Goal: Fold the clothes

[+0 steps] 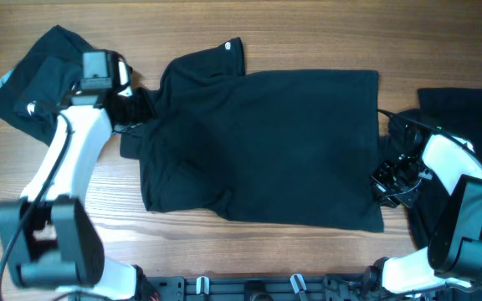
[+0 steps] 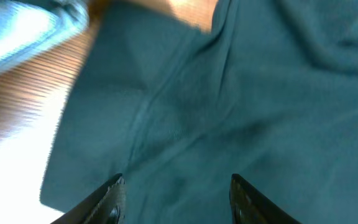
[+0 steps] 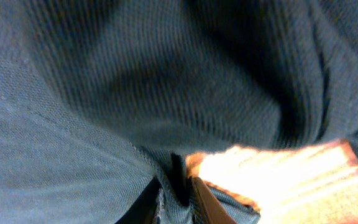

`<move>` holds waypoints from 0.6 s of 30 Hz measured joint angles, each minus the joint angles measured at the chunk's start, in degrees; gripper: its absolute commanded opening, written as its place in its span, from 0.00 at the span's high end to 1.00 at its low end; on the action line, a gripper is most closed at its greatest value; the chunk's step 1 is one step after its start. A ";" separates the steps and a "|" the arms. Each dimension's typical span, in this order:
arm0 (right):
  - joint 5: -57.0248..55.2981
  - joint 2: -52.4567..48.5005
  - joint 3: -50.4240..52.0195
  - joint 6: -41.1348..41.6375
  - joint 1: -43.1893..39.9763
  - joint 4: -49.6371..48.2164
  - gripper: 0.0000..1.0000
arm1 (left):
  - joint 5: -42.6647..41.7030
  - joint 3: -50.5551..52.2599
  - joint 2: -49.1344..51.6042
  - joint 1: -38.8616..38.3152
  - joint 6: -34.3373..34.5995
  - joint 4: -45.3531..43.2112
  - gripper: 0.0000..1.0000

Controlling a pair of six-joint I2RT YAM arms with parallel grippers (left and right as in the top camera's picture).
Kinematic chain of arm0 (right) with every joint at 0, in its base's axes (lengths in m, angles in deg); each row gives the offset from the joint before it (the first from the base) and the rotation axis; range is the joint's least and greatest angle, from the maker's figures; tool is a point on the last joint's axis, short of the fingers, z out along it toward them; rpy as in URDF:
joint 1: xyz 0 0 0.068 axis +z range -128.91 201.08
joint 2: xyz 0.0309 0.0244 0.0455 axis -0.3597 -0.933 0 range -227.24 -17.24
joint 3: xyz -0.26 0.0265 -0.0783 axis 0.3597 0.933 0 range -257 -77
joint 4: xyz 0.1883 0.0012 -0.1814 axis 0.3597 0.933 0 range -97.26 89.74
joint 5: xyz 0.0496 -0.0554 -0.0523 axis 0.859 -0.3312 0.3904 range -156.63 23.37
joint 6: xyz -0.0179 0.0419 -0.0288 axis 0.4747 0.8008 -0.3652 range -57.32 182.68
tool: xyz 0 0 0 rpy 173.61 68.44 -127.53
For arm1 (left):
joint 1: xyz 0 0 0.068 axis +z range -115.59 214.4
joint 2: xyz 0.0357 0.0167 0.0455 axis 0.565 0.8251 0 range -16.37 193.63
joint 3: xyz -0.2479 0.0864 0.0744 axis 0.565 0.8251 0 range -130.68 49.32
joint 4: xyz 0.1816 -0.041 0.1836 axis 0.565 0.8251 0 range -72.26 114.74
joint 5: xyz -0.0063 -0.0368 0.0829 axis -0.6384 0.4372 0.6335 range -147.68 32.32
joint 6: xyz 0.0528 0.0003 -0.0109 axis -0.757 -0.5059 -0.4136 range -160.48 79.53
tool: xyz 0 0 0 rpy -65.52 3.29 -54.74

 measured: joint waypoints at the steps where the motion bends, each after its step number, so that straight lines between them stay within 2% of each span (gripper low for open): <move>1: 0.37 -0.02 -0.79 -0.61 0.00 1.25 0.82 | 0.24 0.00 2.38 -0.55 -0.39 -0.50 0.65; 3: 0.70 -0.04 -2.64 -1.73 0.00 2.45 0.82 | 1.73 0.00 6.78 -0.98 -0.81 -1.49 0.74; 9: 5.81 0.42 -4.39 -8.28 -0.04 1.03 0.77 | 6.95 -0.09 13.46 -0.07 -0.50 -5.07 0.77; 11: 12.28 0.52 -4.42 -13.86 -0.04 -0.98 0.69 | 7.28 -0.61 14.14 0.17 -0.50 -6.14 0.79; 13: 16.85 0.52 -4.42 -16.48 -0.02 -1.79 0.64 | 7.54 -1.25 14.84 0.66 -0.48 -6.40 0.79; 16: 14.27 0.61 -4.44 -12.13 -0.04 -0.79 0.60 | 7.39 -1.33 14.86 2.01 -0.48 -6.40 0.71; 18: 16.68 0.63 -4.50 -15.56 -0.04 -3.02 0.61 | 6.01 -1.38 14.73 3.21 -0.42 -6.43 0.68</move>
